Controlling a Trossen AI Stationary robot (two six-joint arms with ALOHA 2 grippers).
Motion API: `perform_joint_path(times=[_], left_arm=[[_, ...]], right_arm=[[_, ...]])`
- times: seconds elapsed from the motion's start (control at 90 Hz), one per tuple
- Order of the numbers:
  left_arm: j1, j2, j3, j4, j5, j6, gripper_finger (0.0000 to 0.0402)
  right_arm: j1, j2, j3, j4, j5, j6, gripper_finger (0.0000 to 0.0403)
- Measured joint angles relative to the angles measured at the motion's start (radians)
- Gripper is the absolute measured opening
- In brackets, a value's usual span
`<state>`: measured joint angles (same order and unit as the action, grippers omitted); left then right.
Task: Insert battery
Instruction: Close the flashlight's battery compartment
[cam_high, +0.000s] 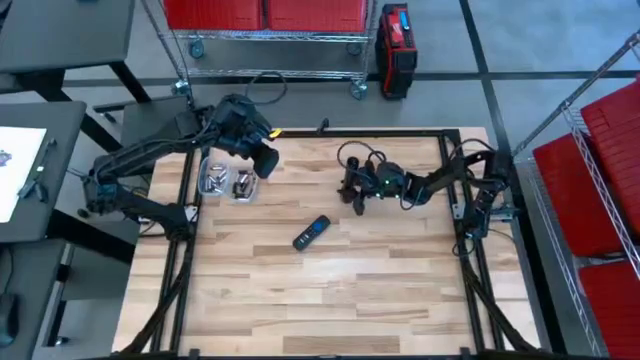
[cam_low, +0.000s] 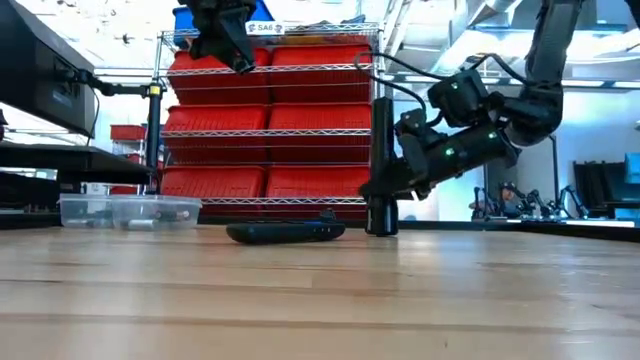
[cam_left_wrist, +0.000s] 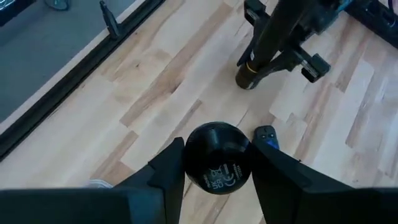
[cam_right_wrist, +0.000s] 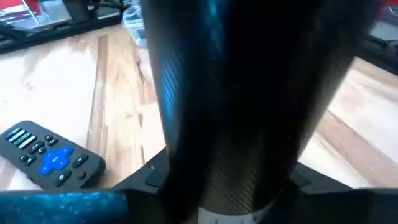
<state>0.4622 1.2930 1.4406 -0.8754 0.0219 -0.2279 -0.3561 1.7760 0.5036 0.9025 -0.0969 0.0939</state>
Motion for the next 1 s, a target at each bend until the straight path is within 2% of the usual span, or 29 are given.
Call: perform_joint_path(times=[0.1,0.211,0.356,0.5,0.633,0.744,0.844,1.0], left_arm=[[0.0,0.0,0.0,0.009,0.0,-0.001,0.0132],[0.0,0.0,0.0,0.016,0.0,-0.001,0.0132],[0.0,0.0,0.0,0.052,0.0,-0.001,0.0132],[0.0,0.0,0.0,0.131,0.032,-0.003,0.0132],[-0.013,0.006,0.0,0.213,0.07,-0.004,0.0132],[-0.035,0.03,0.0,0.305,0.094,-0.012,0.0132],[-0.066,0.068,0.0,0.421,0.14,-0.034,0.0132],[-0.113,0.129,0.0,0.501,0.183,-0.042,0.0132]], right_arm=[[-0.001,-0.074,0.01,-0.129,-0.015,0.002,0.0137],[-0.001,-0.219,0.079,-0.462,-0.052,-0.063,0.0137],[-0.001,-0.398,0.235,-0.973,-0.112,-0.203,0.0137],[-0.006,-0.499,0.447,-1.33,-0.191,-0.273,0.0137],[-0.006,-0.487,0.649,-1.651,-0.252,-0.279,0.0137],[-0.001,-0.438,0.776,-1.822,-0.32,-0.278,0.0137],[0.009,-0.377,0.838,-1.93,-0.385,-0.279,0.0137],[0.024,-0.283,0.88,-2.051,-0.455,-0.287,0.0137]])
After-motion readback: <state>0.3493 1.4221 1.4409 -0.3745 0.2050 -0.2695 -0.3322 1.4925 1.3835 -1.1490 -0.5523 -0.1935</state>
